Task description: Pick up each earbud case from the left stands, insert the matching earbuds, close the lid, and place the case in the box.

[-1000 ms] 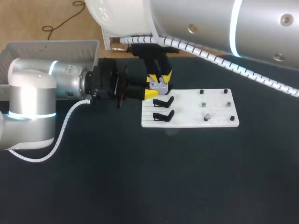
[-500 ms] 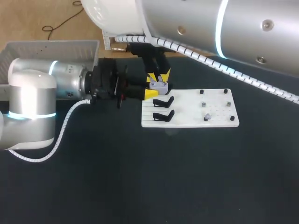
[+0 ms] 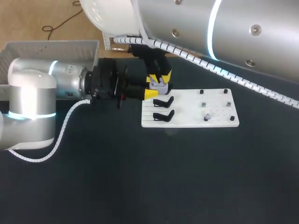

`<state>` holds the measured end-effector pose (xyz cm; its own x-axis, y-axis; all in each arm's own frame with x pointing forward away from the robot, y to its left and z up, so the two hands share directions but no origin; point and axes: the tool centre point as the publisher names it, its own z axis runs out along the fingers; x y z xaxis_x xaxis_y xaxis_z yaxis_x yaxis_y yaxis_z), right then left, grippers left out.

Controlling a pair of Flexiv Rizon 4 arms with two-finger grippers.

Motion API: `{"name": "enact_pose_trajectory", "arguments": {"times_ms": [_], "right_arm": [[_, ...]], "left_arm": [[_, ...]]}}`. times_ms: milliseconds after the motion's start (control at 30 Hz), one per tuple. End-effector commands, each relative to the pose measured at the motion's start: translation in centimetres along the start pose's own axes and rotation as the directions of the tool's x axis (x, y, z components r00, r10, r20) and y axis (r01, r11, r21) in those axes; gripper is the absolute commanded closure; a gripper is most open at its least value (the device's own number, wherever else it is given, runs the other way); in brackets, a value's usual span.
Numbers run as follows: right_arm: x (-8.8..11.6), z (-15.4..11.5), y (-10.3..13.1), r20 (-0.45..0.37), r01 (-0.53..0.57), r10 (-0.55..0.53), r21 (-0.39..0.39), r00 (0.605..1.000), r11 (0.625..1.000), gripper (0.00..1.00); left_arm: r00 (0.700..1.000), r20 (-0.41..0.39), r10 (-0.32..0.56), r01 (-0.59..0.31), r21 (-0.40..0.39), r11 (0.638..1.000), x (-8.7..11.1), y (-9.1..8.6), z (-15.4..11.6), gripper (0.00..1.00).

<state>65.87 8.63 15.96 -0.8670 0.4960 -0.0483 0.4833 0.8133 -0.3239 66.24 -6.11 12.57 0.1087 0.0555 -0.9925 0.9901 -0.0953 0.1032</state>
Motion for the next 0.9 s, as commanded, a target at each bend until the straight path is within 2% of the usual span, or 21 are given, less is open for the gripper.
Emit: {"name": "enact_pose_trajectory", "arguments": {"times_ms": [33,67,100,133,300,400,533,600,700,733,900], "right_arm": [[-0.2,0.1,0.3,-0.007,-0.006,0.006,-0.001,1.0,1.0,0.87],[-0.2,0.2,0.3,-0.007,-0.008,0.007,-0.003,1.0,1.0,0.56],[-0.2,0.2,0.3,-0.007,-0.009,0.009,-0.007,1.0,1.0,0.07],[-0.2,0.1,0.3,-0.008,-0.01,0.01,-0.014,1.0,1.0,0.0],[0.6,-1.3,-1.3,0.008,-0.027,0.028,-0.102,1.0,0.994,0.0],[1.2,-2.2,-3.3,0.018,-0.045,0.049,-0.181,0.999,0.982,0.0],[1.6,-2.9,-6.0,0.047,-0.01,0.027,-0.323,0.999,0.946,0.0],[1.8,-3.0,-7.3,0.091,0.052,-0.016,-0.409,0.996,0.911,0.0],[1.6,-2.6,-8.7,0.137,0.096,-0.032,-0.492,0.99,0.865,0.0],[1.9,-2.6,-9.4,0.173,0.143,-0.058,-0.531,0.983,0.835,0.0],[2.0,-1.4,-11.4,0.223,0.205,-0.08,-0.623,0.971,0.755,0.07]], "left_arm": [[1.0,0.001,0.003,-0.003,-0.003,1.0,-0.1,-0.2,0.1,1.0],[1.0,0.001,0.003,-0.003,-0.003,1.0,-0.1,-0.2,0.1,1.0],[1.0,0.001,0.003,-0.003,-0.003,1.0,-0.1,-0.2,0.1,1.0],[1.0,0.001,0.003,-0.003,-0.003,1.0,-0.1,-0.2,0.1,1.0],[1.0,0.001,0.003,-0.003,-0.003,1.0,-0.1,-0.2,0.1,1.0],[1.0,0.001,0.003,-0.003,-0.003,1.0,-0.1,-0.2,0.1,1.0],[1.0,0.001,0.003,-0.003,-0.003,1.0,-0.1,-0.2,0.1,1.0],[1.0,0.001,0.003,-0.003,-0.003,1.0,-0.1,-0.2,0.1,1.0],[1.0,0.001,0.003,-0.003,-0.003,1.0,-0.1,-0.2,0.1,1.0],[1.0,0.001,0.003,-0.003,-0.003,1.0,-0.1,-0.2,0.1,1.0],[1.0,0.001,0.003,-0.003,-0.003,1.0,-0.1,-0.2,0.1,1.0]]}}
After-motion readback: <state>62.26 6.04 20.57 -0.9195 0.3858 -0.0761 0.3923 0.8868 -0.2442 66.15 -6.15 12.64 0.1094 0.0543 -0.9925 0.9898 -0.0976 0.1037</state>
